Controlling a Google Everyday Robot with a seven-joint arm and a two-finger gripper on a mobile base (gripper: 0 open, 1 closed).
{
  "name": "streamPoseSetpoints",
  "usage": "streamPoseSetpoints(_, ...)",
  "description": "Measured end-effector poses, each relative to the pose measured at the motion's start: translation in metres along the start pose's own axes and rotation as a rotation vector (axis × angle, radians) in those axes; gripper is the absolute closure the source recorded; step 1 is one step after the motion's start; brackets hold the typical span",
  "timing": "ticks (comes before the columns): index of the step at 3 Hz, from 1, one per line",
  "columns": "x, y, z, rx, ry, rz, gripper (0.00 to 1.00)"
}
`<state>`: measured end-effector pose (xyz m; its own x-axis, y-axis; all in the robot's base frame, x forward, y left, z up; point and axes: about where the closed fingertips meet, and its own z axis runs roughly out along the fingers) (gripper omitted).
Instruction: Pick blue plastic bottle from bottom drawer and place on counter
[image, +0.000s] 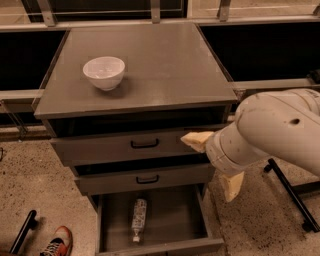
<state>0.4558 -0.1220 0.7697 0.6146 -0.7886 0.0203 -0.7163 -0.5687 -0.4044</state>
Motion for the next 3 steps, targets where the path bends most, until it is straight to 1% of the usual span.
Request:
streamPoseSetpoints(1,-0.0207,-0.0001,0.0347,-0.038,-0.096,-0.159,0.00)
streamPoseSetpoints(2,-0.0203,0.0026,0.0398,-0.039,-0.106,-0.238,0.00)
streamPoseSetpoints(3,-0.0203,0.0024,0.0393,-0.038,-0.105,-0.238,0.00)
